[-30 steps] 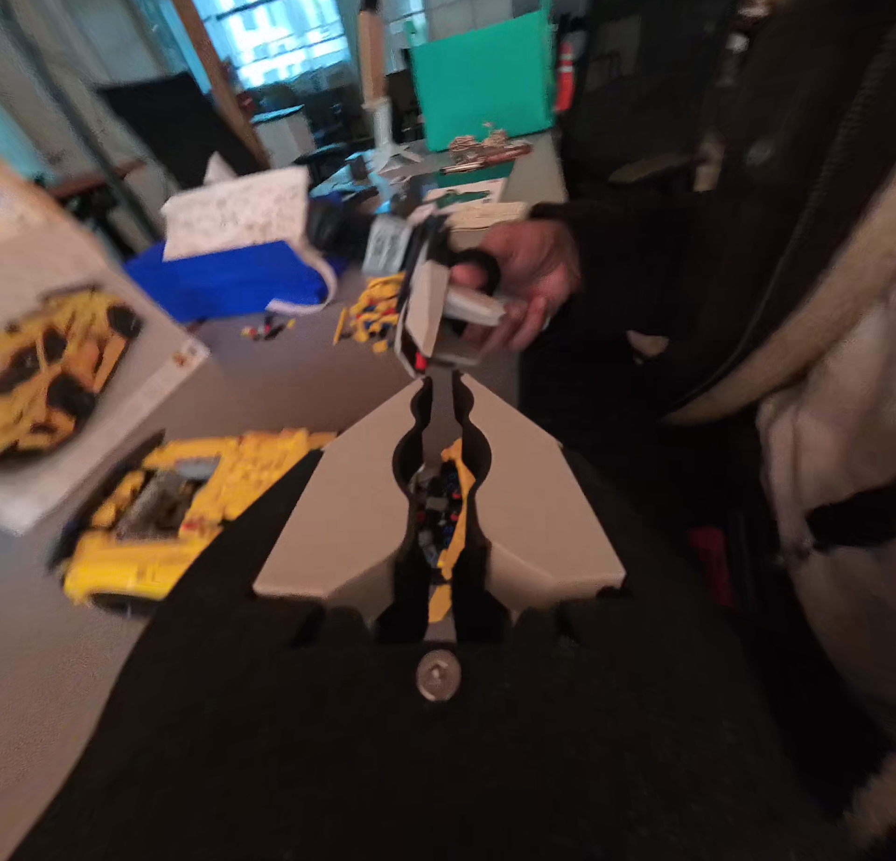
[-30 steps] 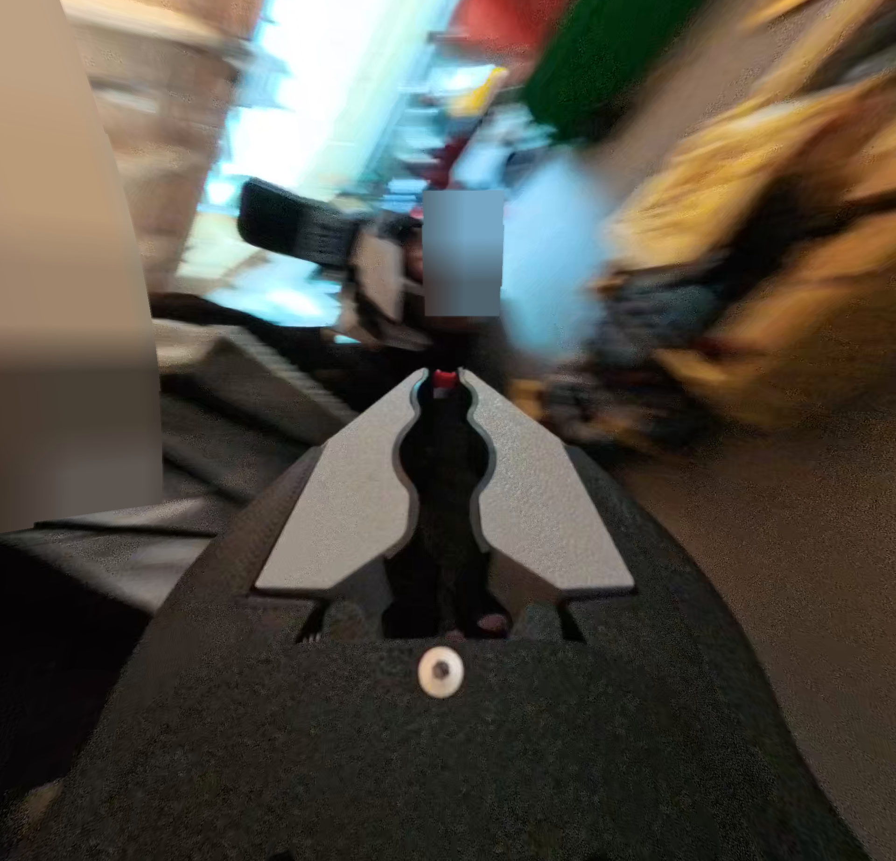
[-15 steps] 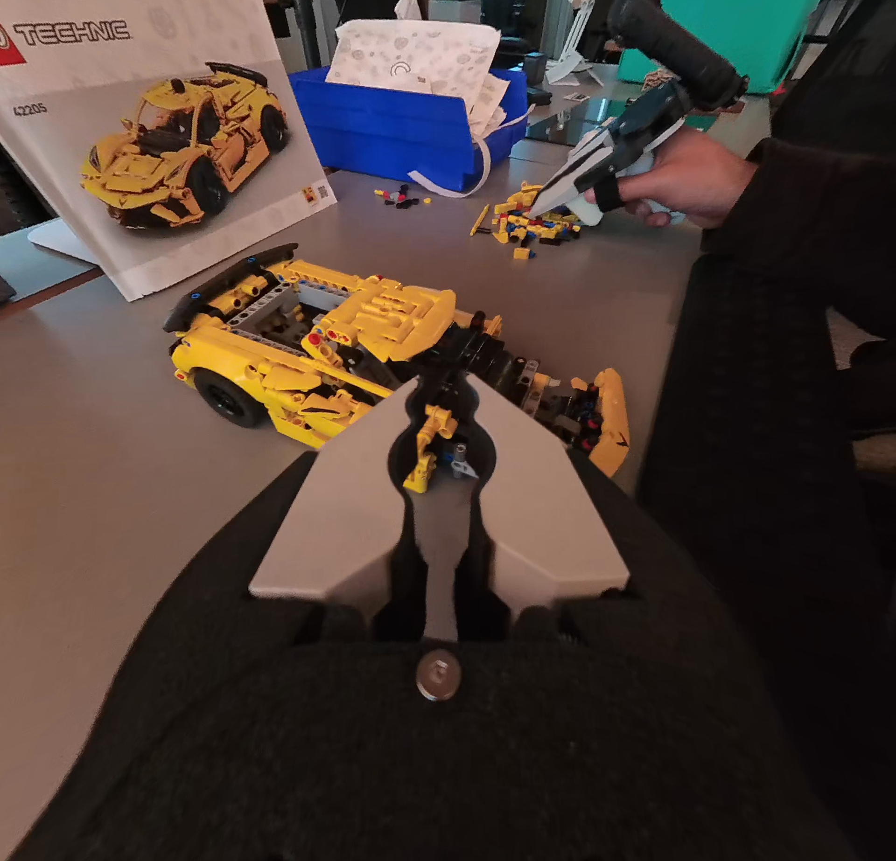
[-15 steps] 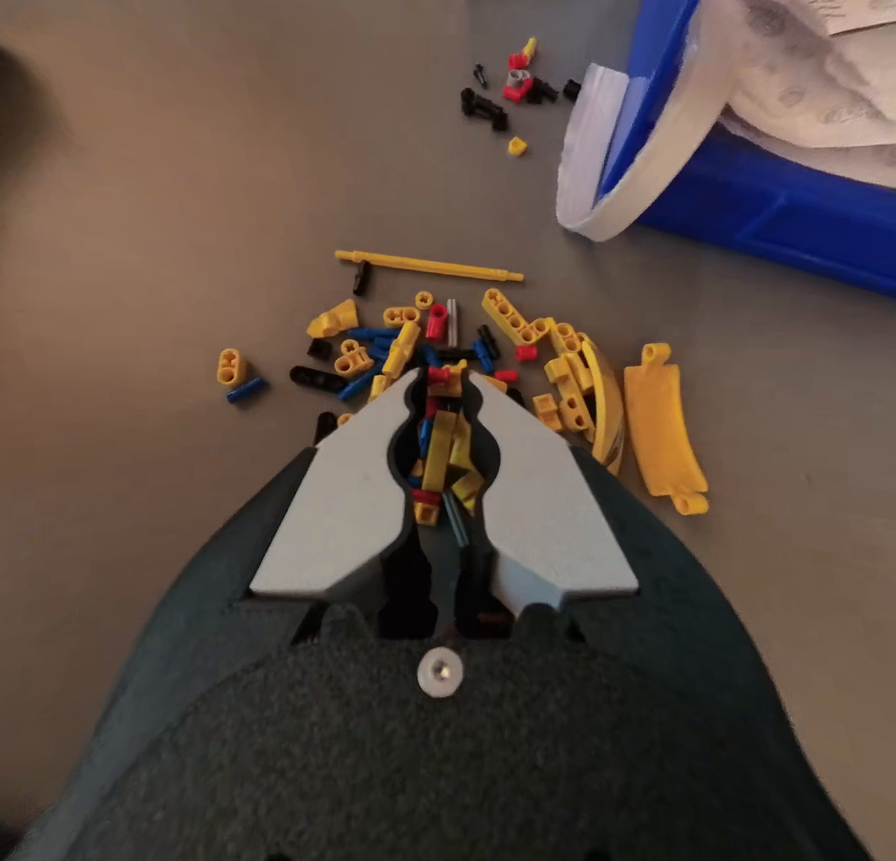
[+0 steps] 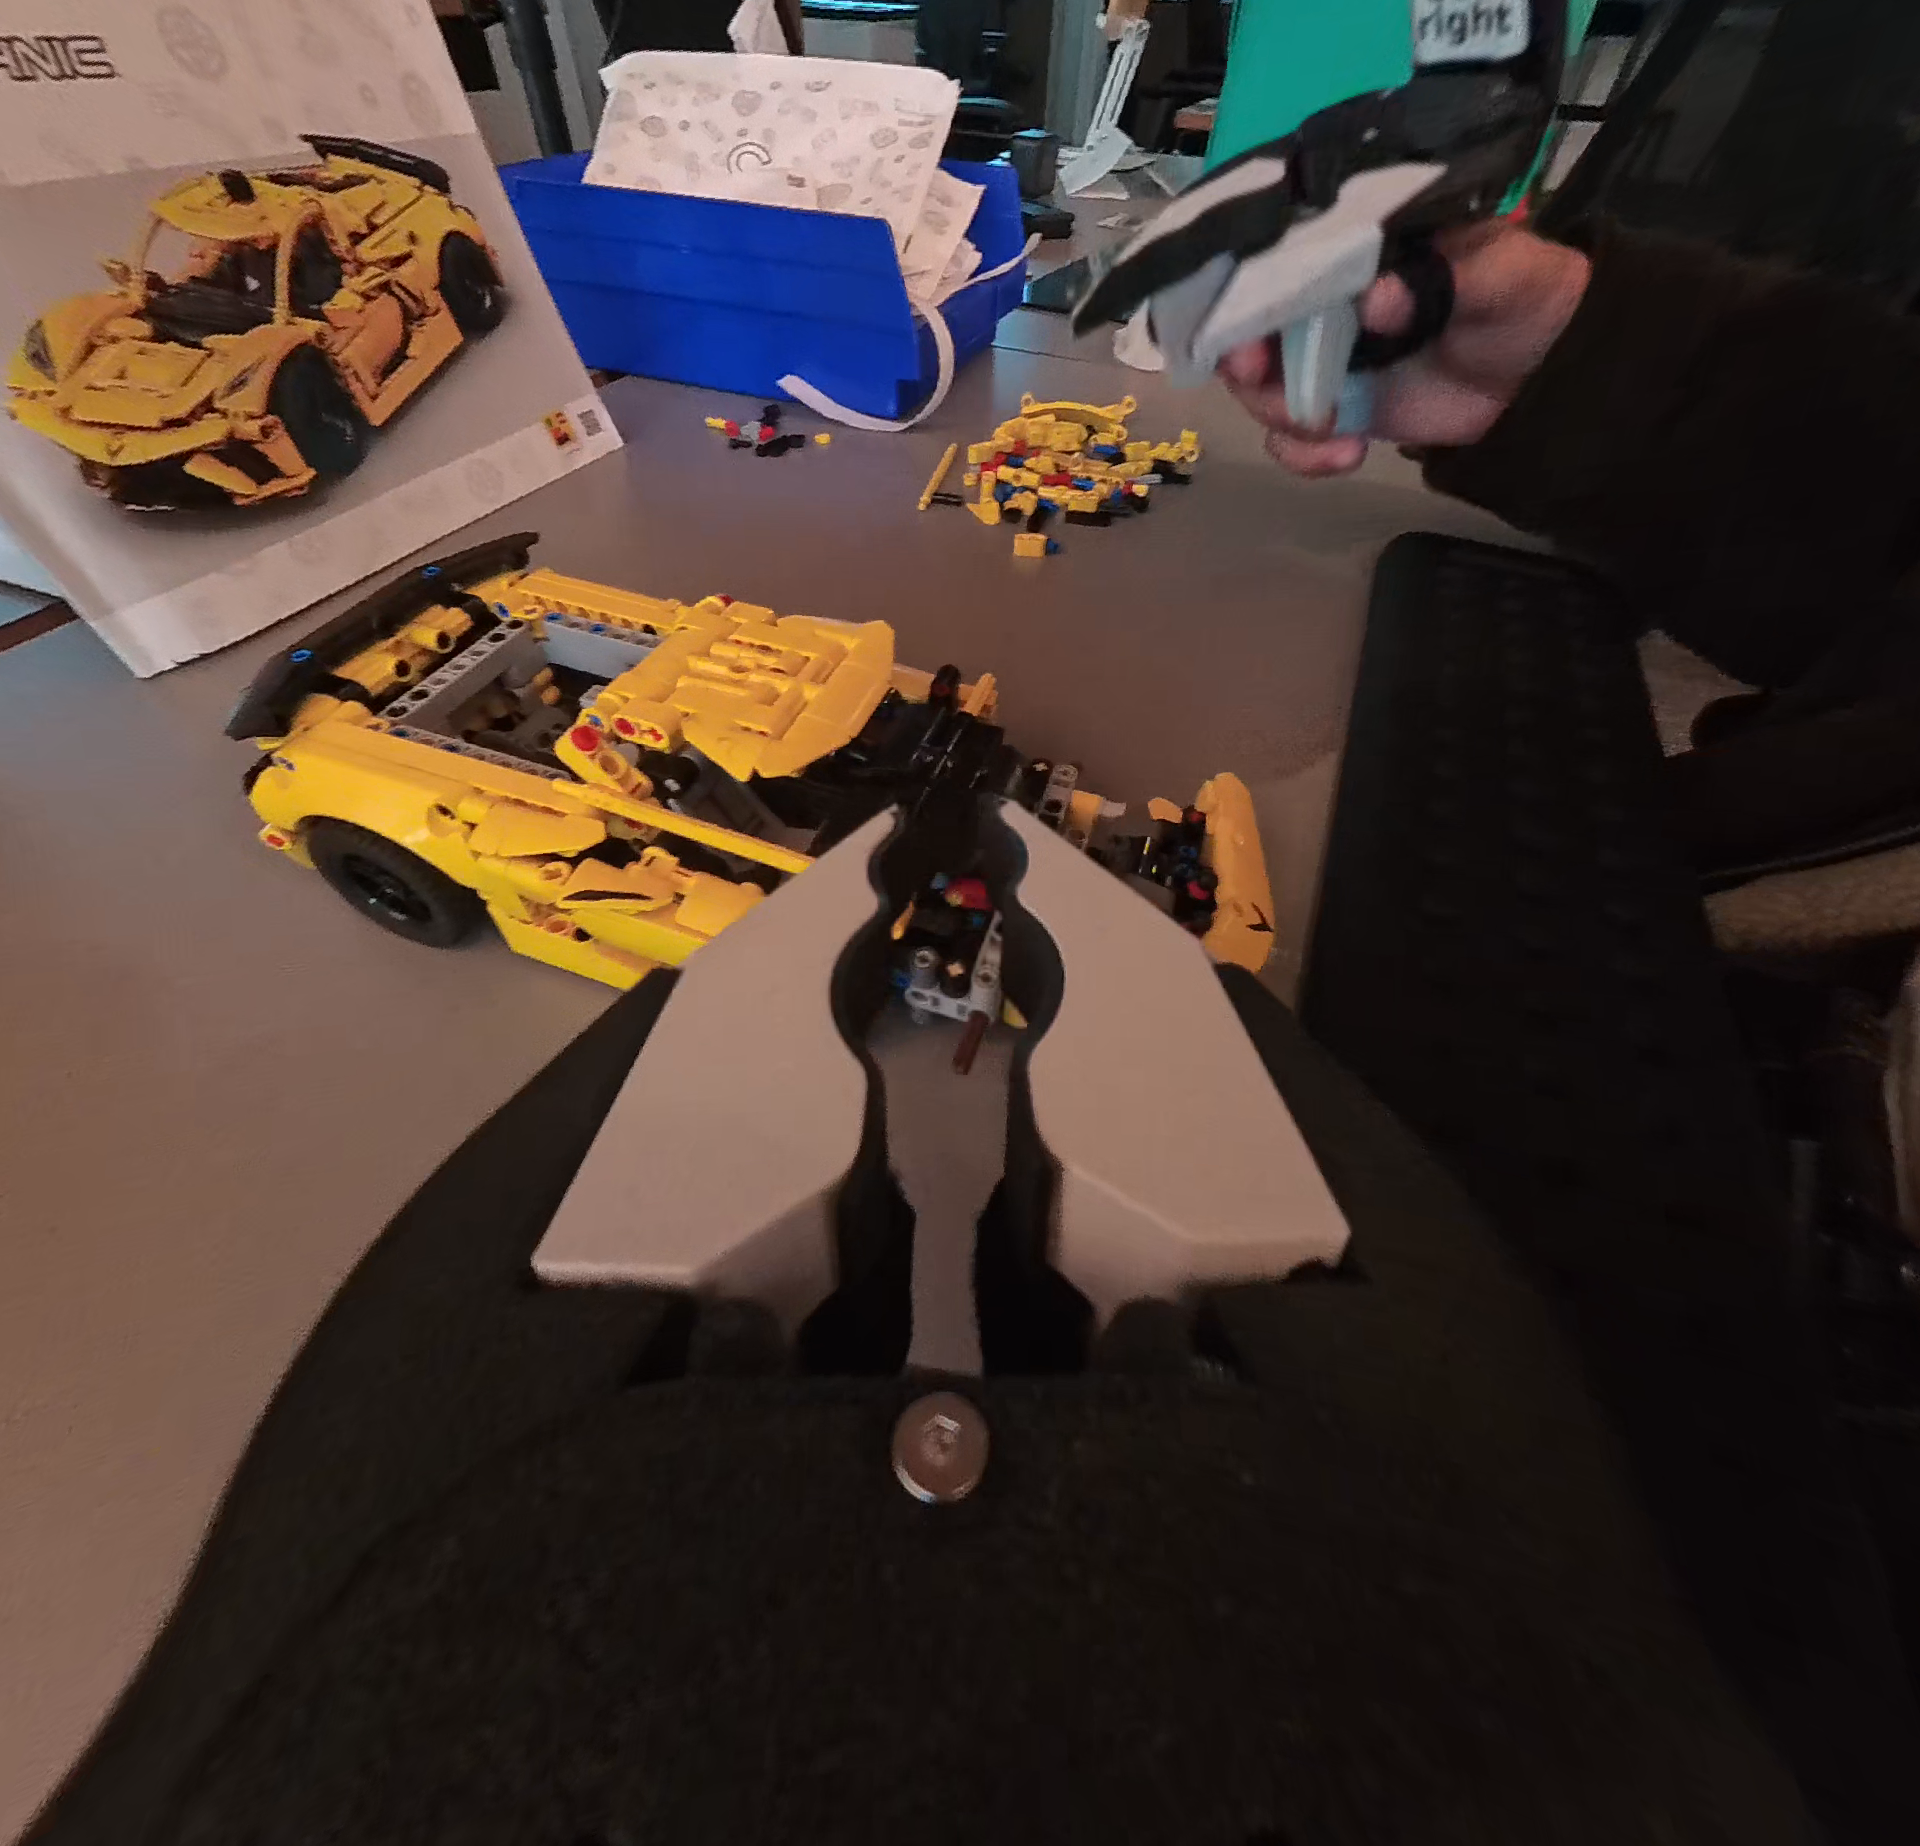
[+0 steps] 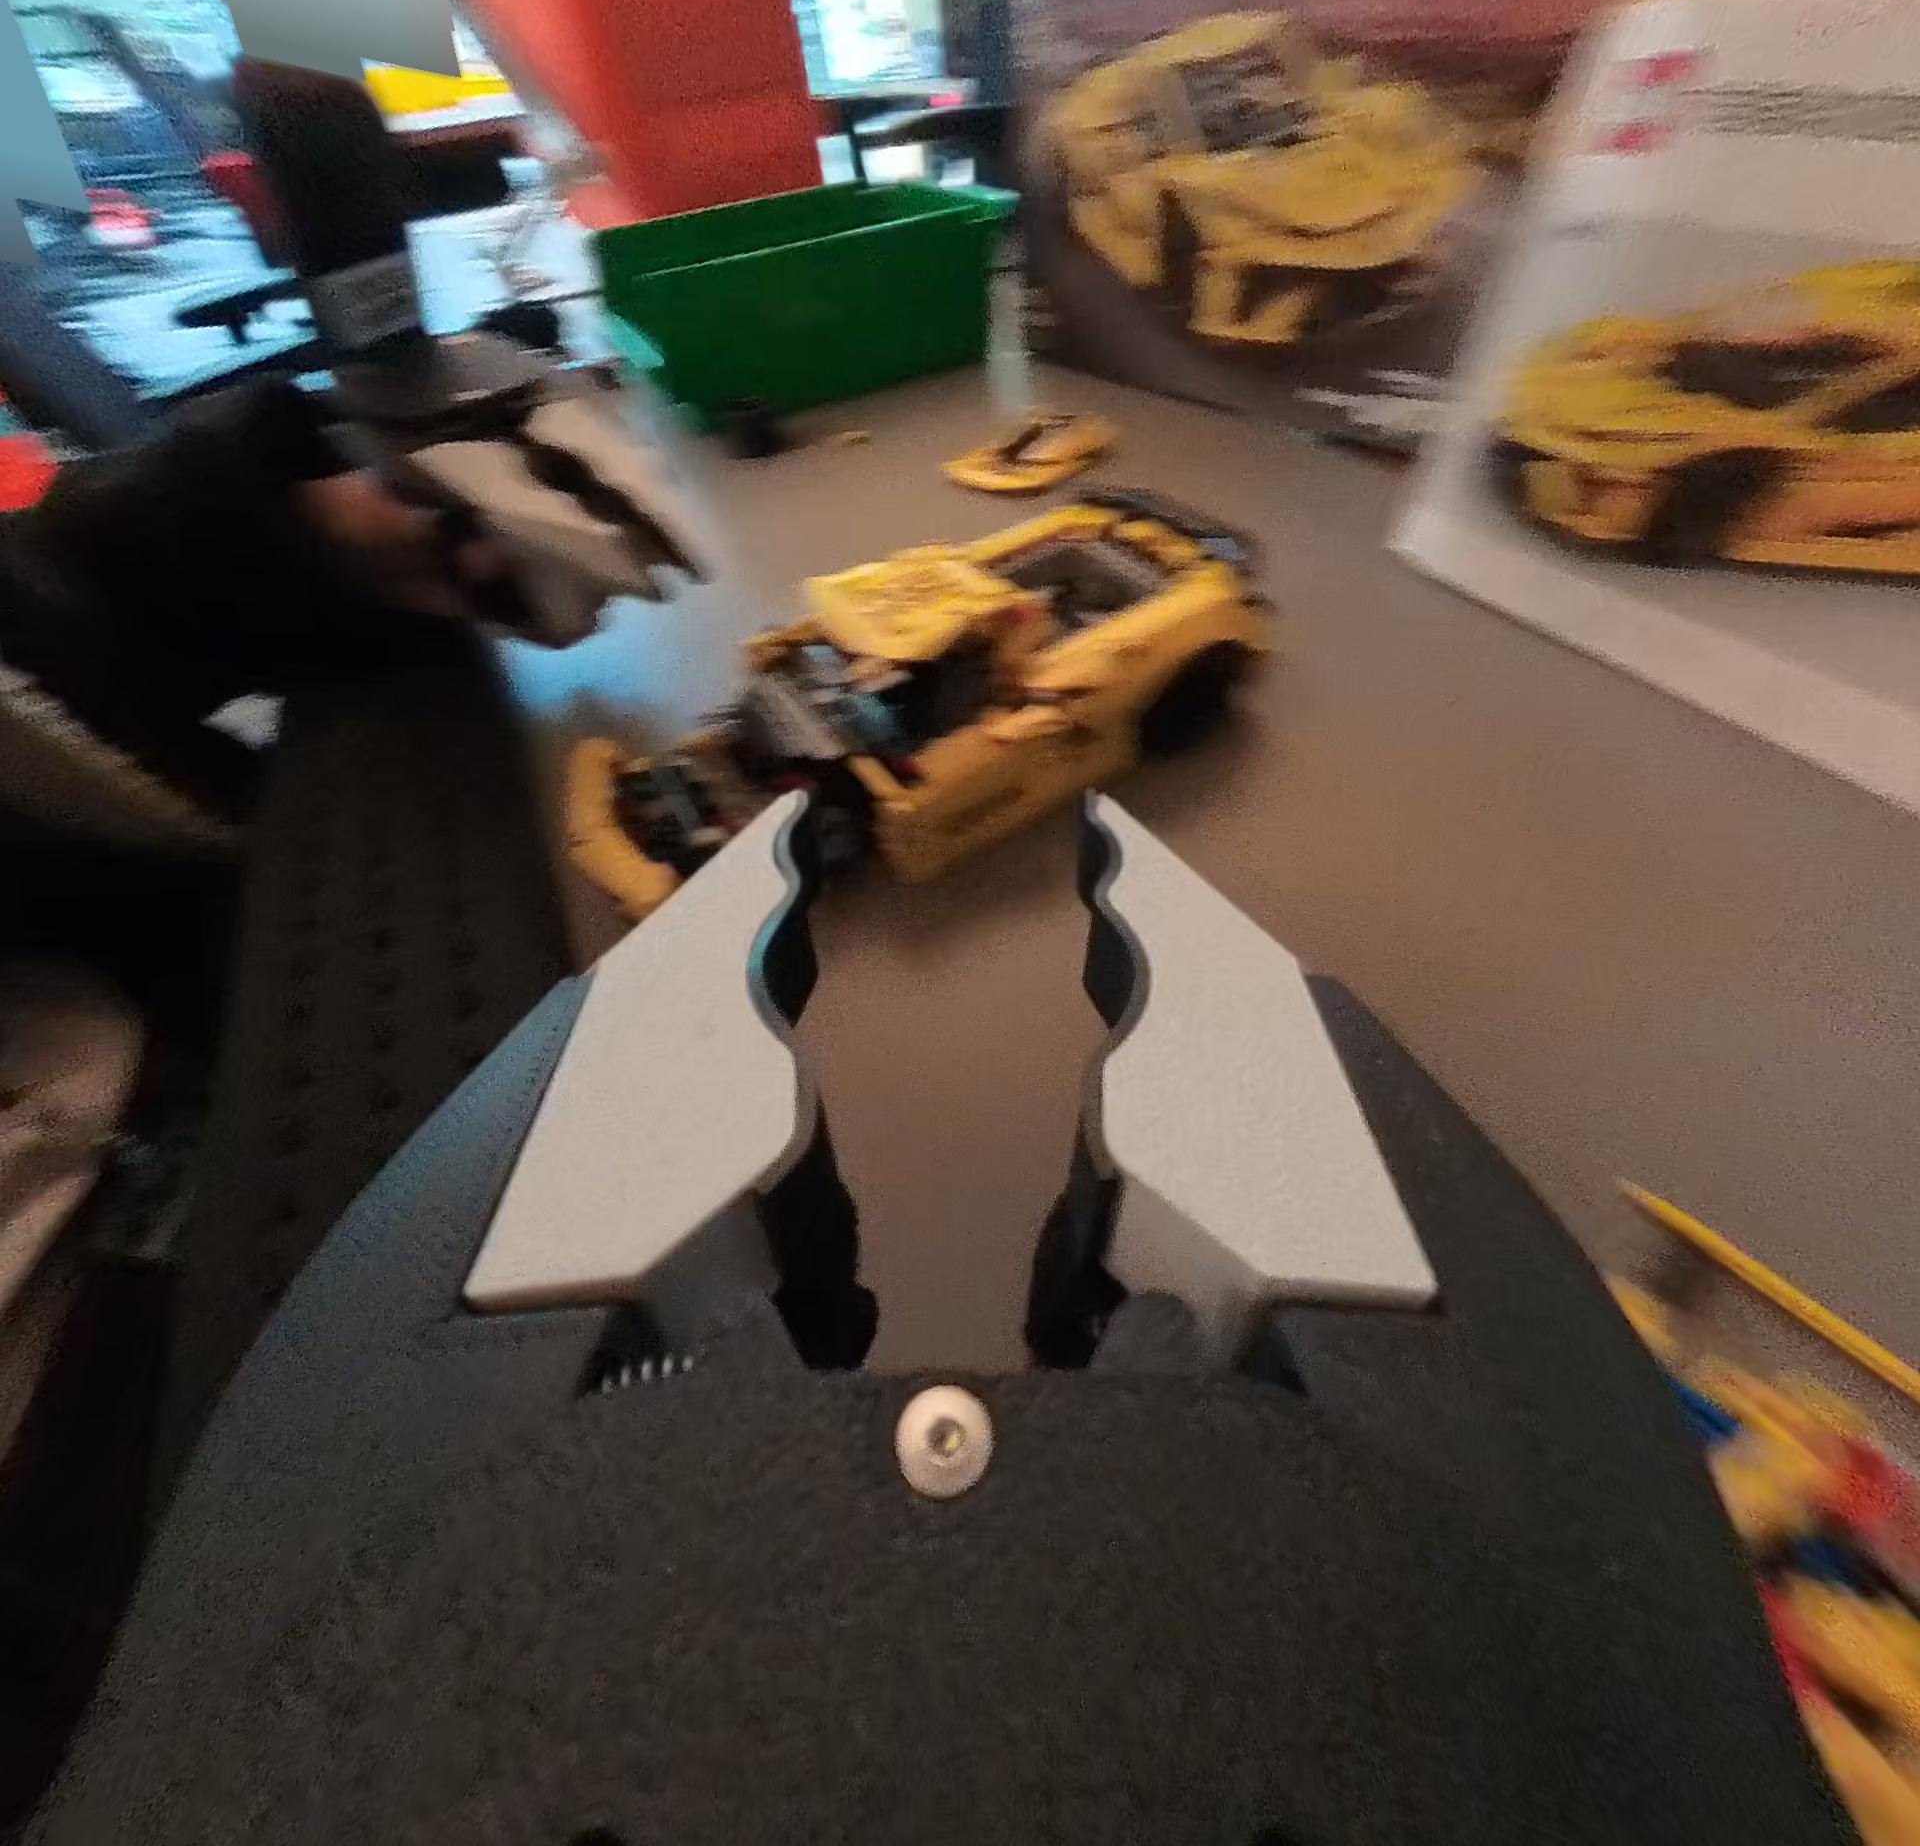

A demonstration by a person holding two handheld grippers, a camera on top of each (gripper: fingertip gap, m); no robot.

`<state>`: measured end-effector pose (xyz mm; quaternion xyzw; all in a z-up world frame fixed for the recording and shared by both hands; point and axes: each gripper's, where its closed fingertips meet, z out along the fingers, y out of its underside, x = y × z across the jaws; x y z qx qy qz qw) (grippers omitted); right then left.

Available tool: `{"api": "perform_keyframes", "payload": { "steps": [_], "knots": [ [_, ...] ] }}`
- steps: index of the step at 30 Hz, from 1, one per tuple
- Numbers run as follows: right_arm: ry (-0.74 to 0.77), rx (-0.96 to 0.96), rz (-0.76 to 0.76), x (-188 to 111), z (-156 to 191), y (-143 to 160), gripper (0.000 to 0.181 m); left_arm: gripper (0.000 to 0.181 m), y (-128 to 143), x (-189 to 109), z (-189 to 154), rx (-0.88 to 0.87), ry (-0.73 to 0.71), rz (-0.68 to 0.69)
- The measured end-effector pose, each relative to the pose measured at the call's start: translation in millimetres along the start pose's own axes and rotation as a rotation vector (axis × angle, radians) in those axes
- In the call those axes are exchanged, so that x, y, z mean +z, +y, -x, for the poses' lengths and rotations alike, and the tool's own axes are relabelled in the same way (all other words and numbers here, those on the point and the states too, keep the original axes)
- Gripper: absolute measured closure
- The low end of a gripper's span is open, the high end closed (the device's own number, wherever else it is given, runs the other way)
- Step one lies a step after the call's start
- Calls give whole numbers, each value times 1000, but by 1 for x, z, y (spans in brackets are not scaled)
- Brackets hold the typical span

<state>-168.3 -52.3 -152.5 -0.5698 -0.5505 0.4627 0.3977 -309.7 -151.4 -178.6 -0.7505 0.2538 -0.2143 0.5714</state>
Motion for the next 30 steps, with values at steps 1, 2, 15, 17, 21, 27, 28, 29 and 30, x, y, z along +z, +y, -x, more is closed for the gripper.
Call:
{"api": "perform_keyframes", "payload": {
  "steps": [1,2,15,17,21,27,28,29,30],
  "knots": [
    [-76,3,12,16,17,5,133,169,2,1,-1,0,9,6],
    [-131,11,32,30,29,11,132,168,4,1,-2,0,15,17],
    [-340,-123,346,74,96,74,141,147,47,3,-57,132,284,250],
    [-347,-134,356,78,99,77,149,153,57,5,-58,156,290,298],
    [-286,-155,392,87,94,80,163,158,65,9,-52,188,250,348],
    [-138,-200,388,100,73,75,164,156,69,17,-26,304,77,373],
    [-102,-230,392,101,68,75,165,156,68,18,-21,305,52,375],
    [-83,-268,393,101,66,76,163,155,68,18,-18,306,35,377],
    [-77,-298,386,101,68,75,158,155,68,18,-16,305,27,379]
  ]
}}
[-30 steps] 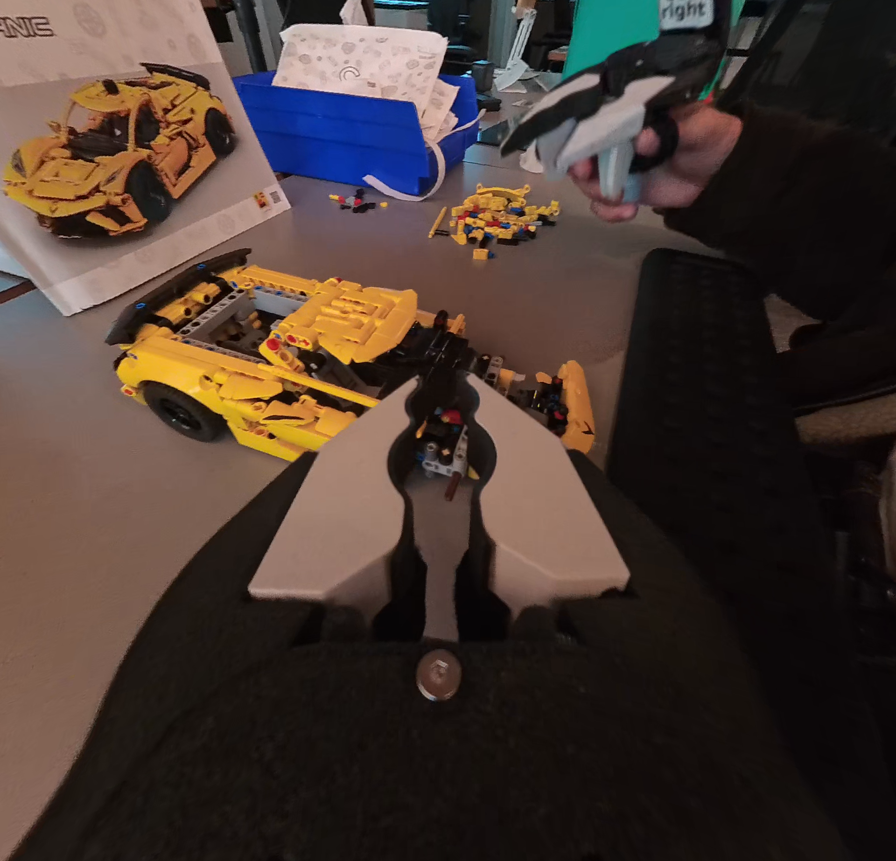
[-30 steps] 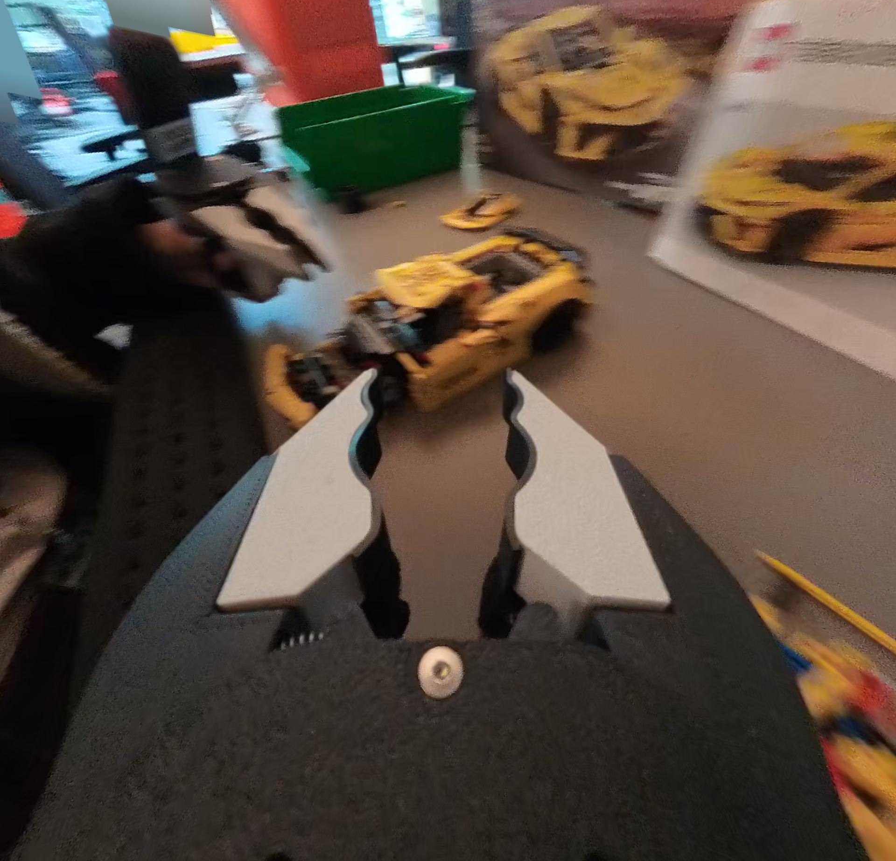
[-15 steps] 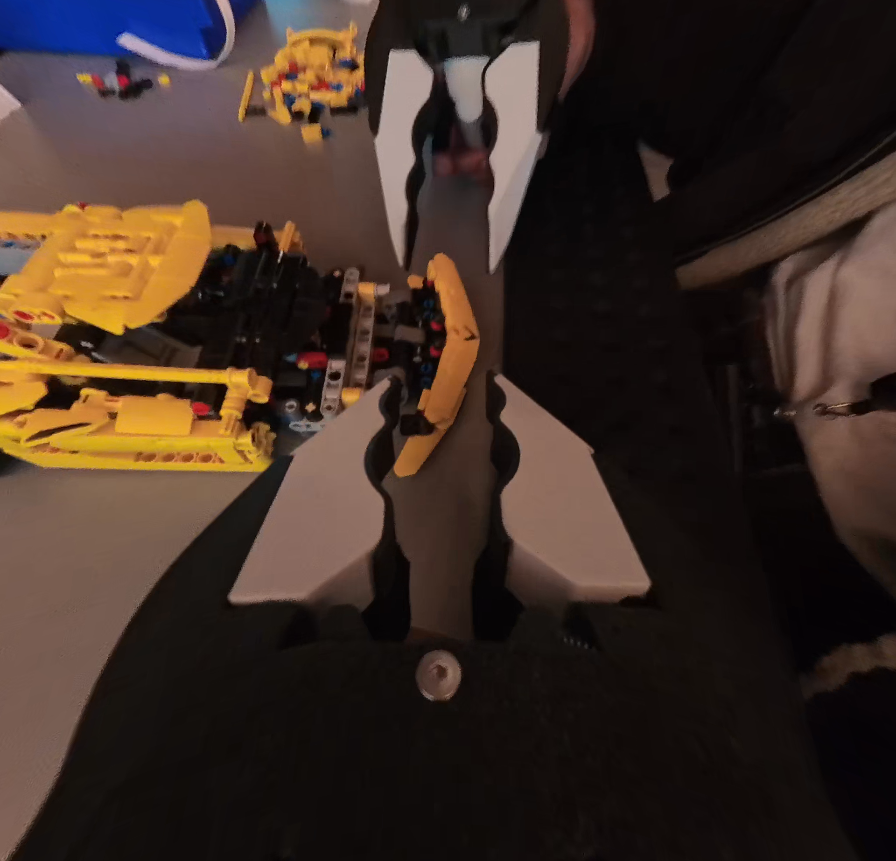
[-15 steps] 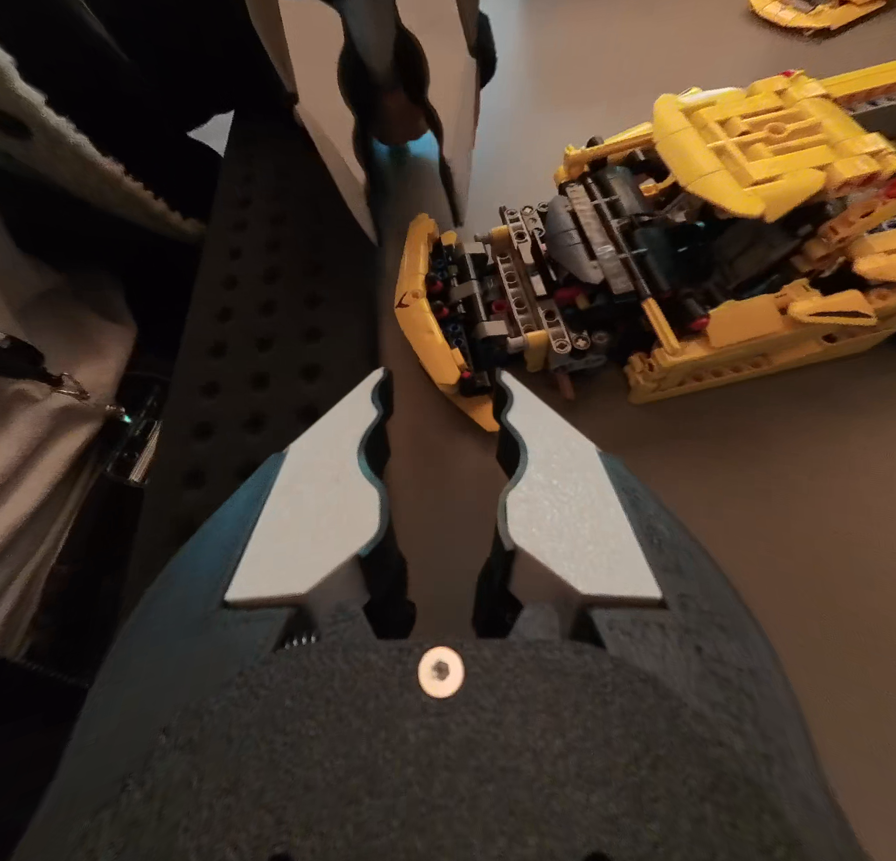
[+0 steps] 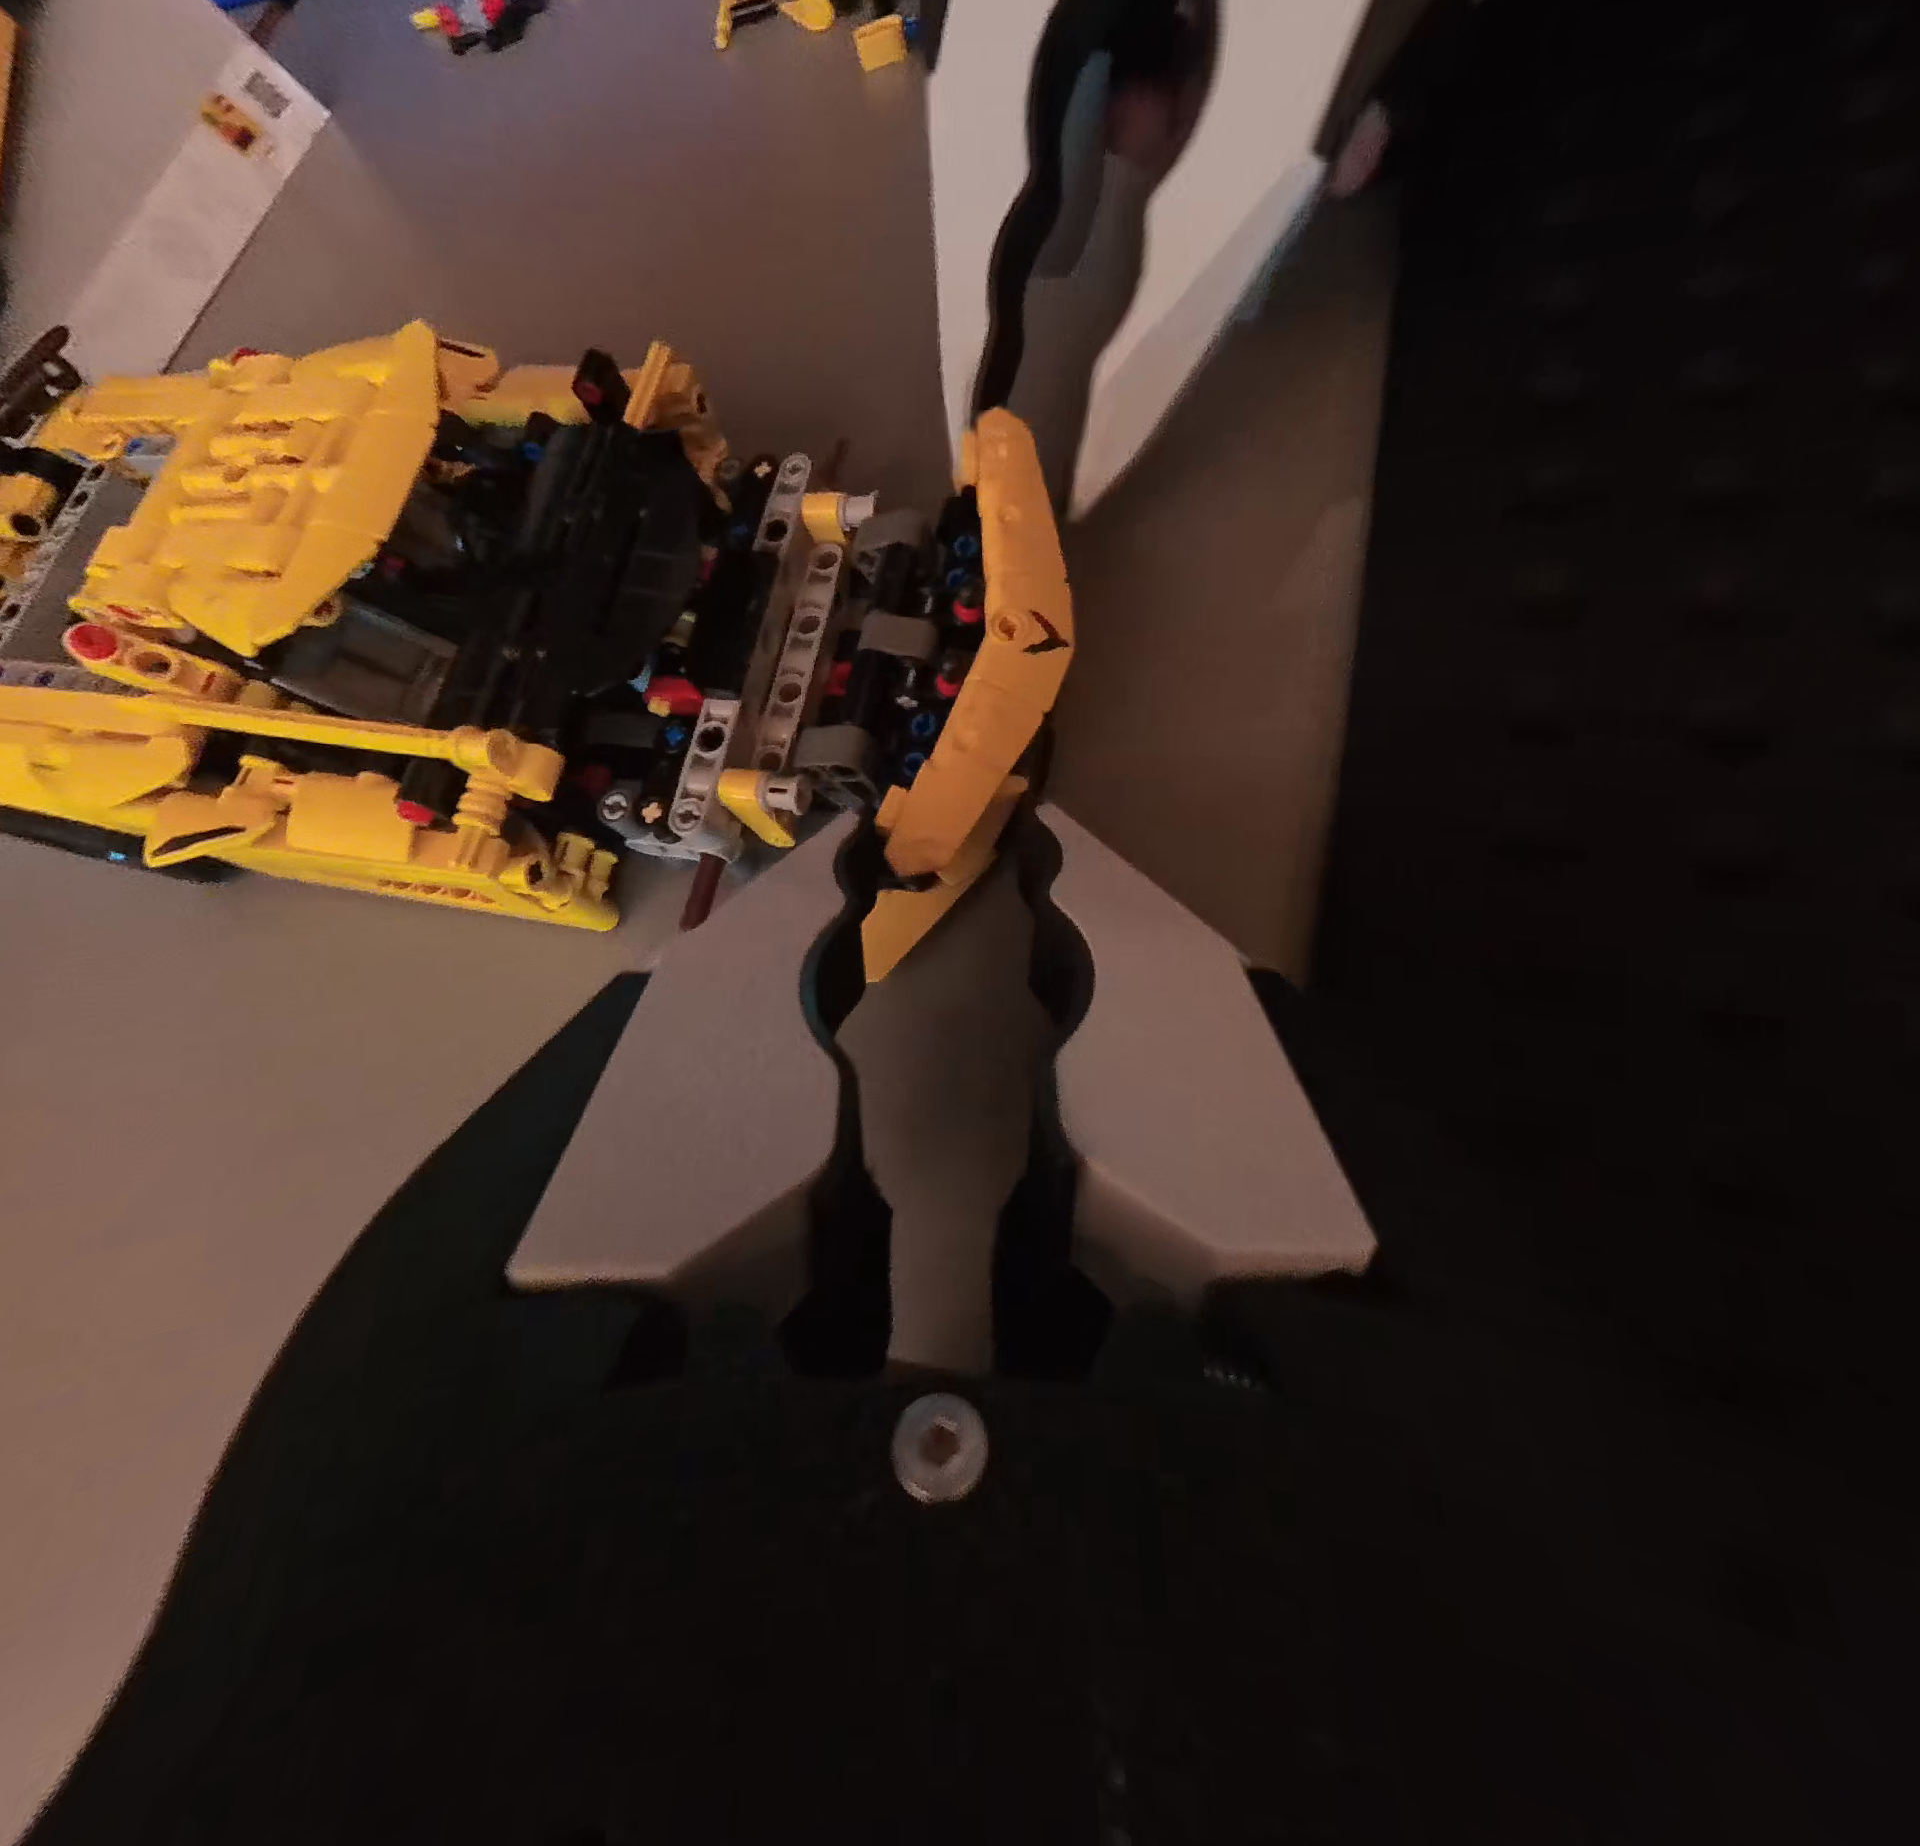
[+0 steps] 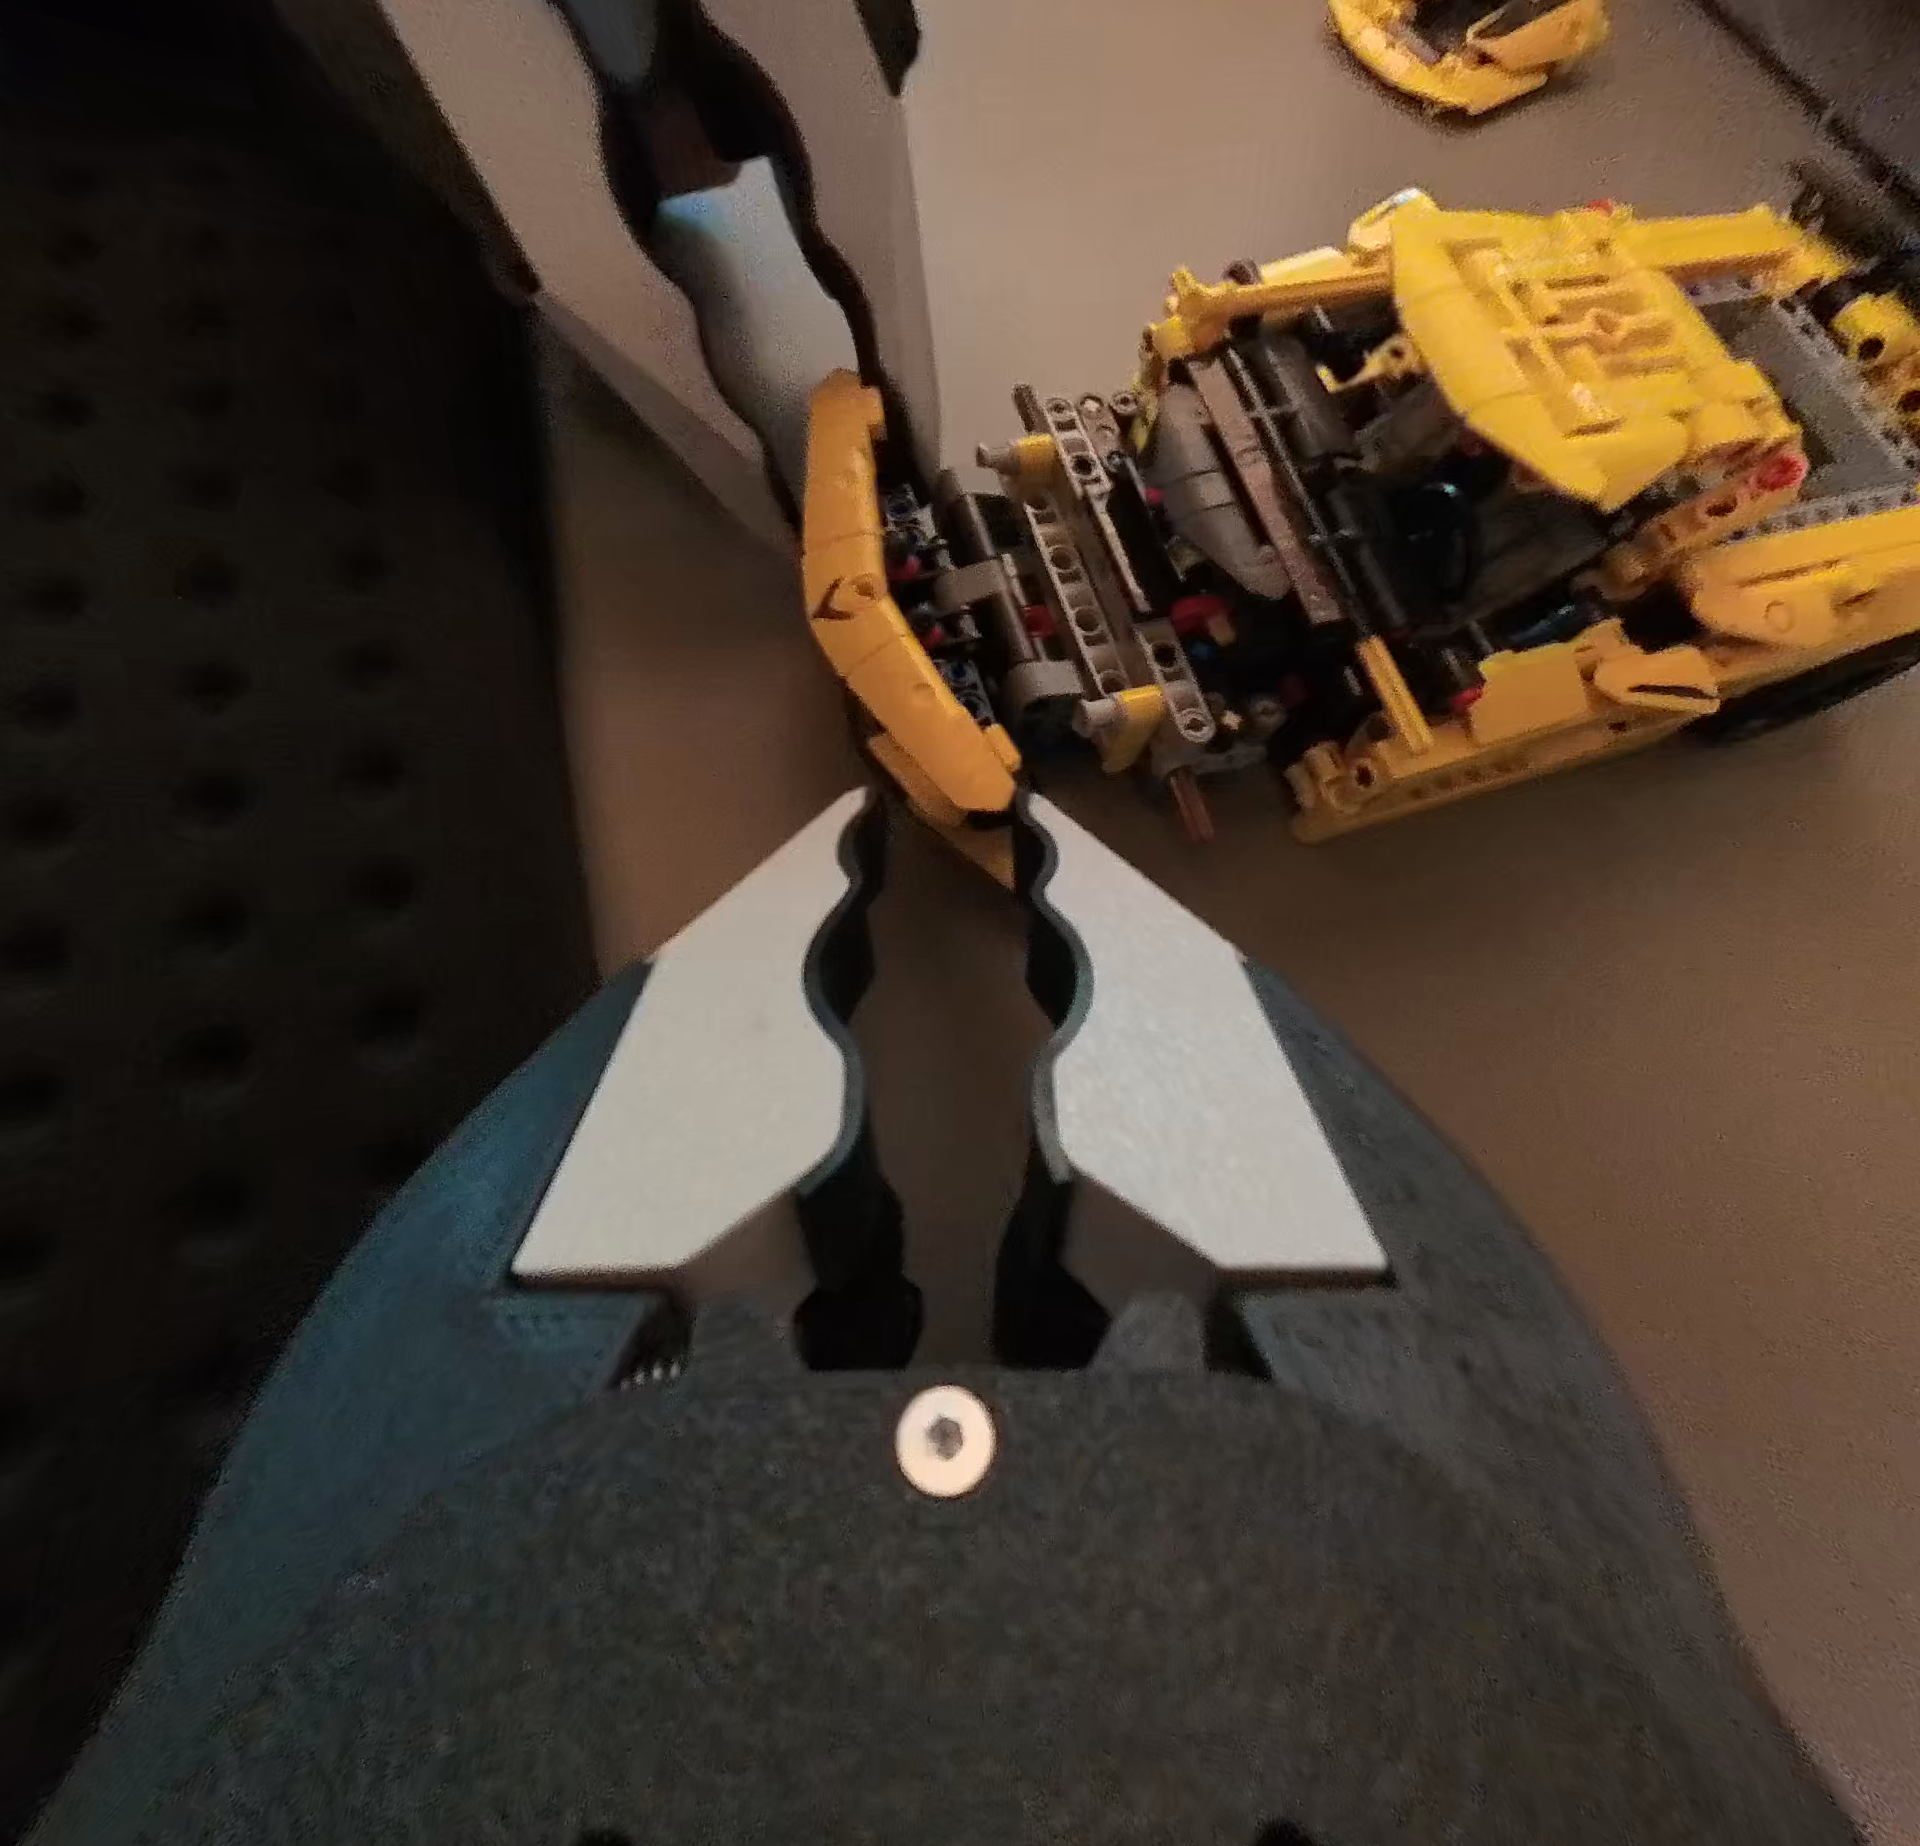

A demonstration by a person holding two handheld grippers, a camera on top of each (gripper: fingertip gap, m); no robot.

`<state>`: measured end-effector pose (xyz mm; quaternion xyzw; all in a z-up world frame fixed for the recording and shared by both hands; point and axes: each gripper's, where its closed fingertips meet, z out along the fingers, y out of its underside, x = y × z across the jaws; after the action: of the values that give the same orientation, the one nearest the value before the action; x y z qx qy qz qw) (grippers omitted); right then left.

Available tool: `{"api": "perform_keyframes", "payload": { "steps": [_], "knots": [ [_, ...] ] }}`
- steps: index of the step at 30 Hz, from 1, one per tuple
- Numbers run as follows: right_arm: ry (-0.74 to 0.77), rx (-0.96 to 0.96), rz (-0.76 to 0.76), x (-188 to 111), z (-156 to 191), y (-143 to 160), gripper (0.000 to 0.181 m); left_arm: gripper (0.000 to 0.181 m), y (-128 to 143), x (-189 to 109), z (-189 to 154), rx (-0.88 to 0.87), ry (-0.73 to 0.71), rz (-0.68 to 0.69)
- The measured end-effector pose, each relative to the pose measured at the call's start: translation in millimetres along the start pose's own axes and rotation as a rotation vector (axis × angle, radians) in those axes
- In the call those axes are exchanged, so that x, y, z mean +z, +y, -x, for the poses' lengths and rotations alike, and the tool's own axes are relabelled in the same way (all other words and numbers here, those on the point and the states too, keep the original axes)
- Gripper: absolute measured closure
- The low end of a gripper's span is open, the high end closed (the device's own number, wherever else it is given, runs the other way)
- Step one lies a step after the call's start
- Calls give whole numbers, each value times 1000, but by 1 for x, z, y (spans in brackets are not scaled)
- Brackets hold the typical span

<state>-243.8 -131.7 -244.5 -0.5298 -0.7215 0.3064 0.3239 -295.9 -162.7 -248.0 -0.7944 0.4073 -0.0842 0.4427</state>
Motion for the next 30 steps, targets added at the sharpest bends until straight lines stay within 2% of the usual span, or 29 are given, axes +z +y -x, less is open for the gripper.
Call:
{"api": "perform_keyframes", "payload": {
  "steps": [5,9,14,18,25,26,28,30],
  "knots": [
    [127,-102,-11,-2,-5,-9,146,155,0,0,1,14,-13,1],
    [170,-106,-56,-2,-5,-22,147,156,0,-1,0,2,-3,4],
    [75,-95,2,10,8,-18,159,156,-1,-1,-2,-50,42,-7],
    [52,-75,5,8,7,-19,161,156,-2,-1,-3,-72,61,-19],
    [-49,73,-51,2,7,-24,162,157,-5,-1,-4,-83,81,-37],
    [-59,101,-66,1,7,-26,181,157,-3,0,-5,-77,85,-24],
    [-92,189,-242,-17,1,-53,181,158,-3,1,-7,-43,81,-18],
    [-22,116,-190,-14,-3,-41,181,158,-3,2,-7,-40,80,-19]
  ]
}}
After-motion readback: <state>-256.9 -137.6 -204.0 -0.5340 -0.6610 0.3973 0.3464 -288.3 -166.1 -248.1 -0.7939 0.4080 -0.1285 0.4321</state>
